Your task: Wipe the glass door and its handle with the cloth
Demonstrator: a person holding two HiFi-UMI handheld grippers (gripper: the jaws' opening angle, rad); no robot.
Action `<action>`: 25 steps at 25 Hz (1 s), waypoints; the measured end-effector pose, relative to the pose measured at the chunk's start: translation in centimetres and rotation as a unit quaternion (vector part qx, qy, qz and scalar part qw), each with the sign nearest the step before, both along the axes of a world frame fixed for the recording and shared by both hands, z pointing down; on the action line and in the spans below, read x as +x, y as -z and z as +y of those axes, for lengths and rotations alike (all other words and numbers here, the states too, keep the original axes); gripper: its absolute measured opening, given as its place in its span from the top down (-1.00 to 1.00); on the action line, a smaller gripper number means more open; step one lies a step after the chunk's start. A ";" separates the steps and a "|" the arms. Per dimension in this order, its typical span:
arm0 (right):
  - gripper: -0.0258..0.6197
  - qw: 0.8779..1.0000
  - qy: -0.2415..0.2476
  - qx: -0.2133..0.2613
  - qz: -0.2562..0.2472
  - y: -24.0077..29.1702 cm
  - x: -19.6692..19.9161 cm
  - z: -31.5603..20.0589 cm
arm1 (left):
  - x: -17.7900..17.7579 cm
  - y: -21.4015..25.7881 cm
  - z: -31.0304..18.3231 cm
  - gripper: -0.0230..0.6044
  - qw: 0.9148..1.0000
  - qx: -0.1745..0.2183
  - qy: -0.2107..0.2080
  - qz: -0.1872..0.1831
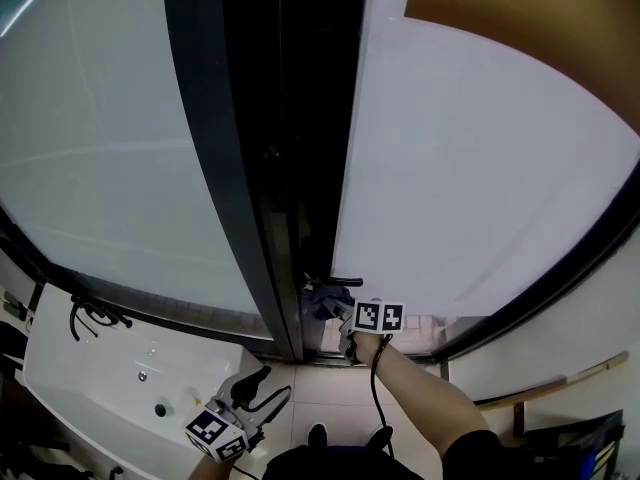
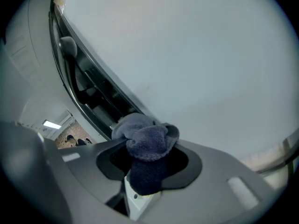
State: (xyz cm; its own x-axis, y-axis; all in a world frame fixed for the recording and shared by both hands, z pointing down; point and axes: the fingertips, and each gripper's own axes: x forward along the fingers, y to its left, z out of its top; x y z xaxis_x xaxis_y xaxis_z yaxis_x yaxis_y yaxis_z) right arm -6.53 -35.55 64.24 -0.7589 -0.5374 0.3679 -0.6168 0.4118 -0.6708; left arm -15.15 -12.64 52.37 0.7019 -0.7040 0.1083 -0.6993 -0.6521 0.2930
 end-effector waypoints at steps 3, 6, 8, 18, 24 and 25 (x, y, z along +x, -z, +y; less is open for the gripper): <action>0.44 1.000 0.010 0.005 0.012 -0.1 0.5 0.8 | 0.4 0.0 0.1 0.22 1.000 0.000 -0.006 -0.001; 0.44 0.999 0.042 -0.002 0.032 -0.8 -0.5 2.4 | 0.6 0.0 0.2 0.22 1.000 0.001 -0.009 -0.002; 0.44 0.997 0.062 -0.008 0.044 -1.4 -1.5 3.1 | 0.7 0.2 0.2 0.22 1.000 0.000 -0.010 -0.003; 0.44 0.998 0.055 -0.015 0.034 -0.8 -4.4 0.8 | -0.8 -0.4 1.1 0.22 1.000 -0.007 0.009 -0.007; 0.44 1.000 0.018 -0.006 0.007 -0.3 -2.0 -0.3 | -1.0 -0.2 0.8 0.22 1.000 -0.009 0.010 -0.008; 0.44 1.000 0.016 -0.003 0.006 -0.1 -1.6 -0.4 | -0.9 -0.2 0.8 0.22 1.000 -0.008 0.008 -0.007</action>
